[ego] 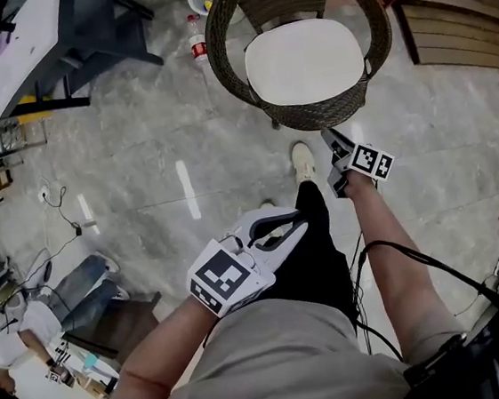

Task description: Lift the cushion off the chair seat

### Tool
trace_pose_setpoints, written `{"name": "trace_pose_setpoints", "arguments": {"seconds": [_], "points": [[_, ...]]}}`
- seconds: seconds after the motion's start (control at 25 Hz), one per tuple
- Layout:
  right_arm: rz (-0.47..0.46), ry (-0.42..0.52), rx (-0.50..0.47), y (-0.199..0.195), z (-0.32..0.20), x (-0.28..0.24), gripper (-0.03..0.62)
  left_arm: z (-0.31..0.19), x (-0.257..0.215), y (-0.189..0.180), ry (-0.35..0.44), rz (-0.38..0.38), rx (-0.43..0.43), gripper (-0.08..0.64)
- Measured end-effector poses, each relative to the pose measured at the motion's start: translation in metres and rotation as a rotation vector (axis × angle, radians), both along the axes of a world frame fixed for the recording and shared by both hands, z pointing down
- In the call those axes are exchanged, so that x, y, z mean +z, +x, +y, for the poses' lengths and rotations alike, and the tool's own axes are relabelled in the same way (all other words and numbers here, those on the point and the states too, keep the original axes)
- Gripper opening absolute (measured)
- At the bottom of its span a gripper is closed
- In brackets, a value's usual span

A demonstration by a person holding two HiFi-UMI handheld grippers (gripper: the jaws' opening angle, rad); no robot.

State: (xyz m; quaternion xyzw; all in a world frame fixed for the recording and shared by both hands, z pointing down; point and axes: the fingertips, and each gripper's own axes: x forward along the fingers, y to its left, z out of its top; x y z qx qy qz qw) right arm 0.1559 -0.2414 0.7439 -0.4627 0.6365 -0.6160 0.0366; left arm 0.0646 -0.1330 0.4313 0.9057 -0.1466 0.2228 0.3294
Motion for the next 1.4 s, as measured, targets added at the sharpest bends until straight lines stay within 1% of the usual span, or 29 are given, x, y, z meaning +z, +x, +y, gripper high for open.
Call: {"name": "trace_pose_setpoints", "arguments": {"seconds": [0.16,0.32,0.4,0.56,0.64,0.76,0.92,1.08,1.2,1.28,1.4], "points": [[-0.05,-0.05,0.06,0.008,-0.032,0.055,0.153,-0.038,0.028,0.019,-0.037,0.014,-0.008,0.031],[-0.113,-0.101,0.153,0.017,-0.058,0.102,0.176,-0.074,0.054,0.026,-0.04,-0.002,-0.022,0.031],[-0.134,-0.121,0.185,0.021,-0.068,0.122,0.181,-0.087,0.065,0.028,-0.044,-0.007,-0.023,0.031],[-0.177,-0.168,0.24,0.028,-0.08,0.149,0.222,-0.104,0.081,0.031,-0.054,-0.018,-0.024,0.031],[-0.19,-0.189,0.273,0.032,-0.083,0.157,0.242,-0.109,0.087,0.031,-0.058,-0.022,-0.028,0.031],[-0.204,-0.194,0.318,0.038,-0.092,0.163,0.242,-0.117,0.094,0.03,-0.076,-0.02,-0.043,0.031],[-0.18,-0.174,0.332,0.04,-0.111,0.165,0.242,-0.124,0.103,0.029,-0.092,-0.016,-0.051,0.031],[-0.226,-0.163,0.405,0.043,-0.127,0.168,0.247,-0.128,0.113,0.027,-0.105,-0.019,-0.056,0.031],[-0.255,-0.14,0.406,0.044,-0.137,0.169,0.233,-0.133,0.115,0.026,-0.109,-0.014,-0.056,0.031],[-0.251,-0.134,0.389,0.042,-0.145,0.17,0.228,-0.135,0.116,0.025,-0.112,-0.009,-0.057,0.031],[-0.239,-0.133,0.381,0.039,-0.159,0.173,0.202,-0.139,0.121,0.021,-0.118,-0.01,-0.069,0.031]]}}
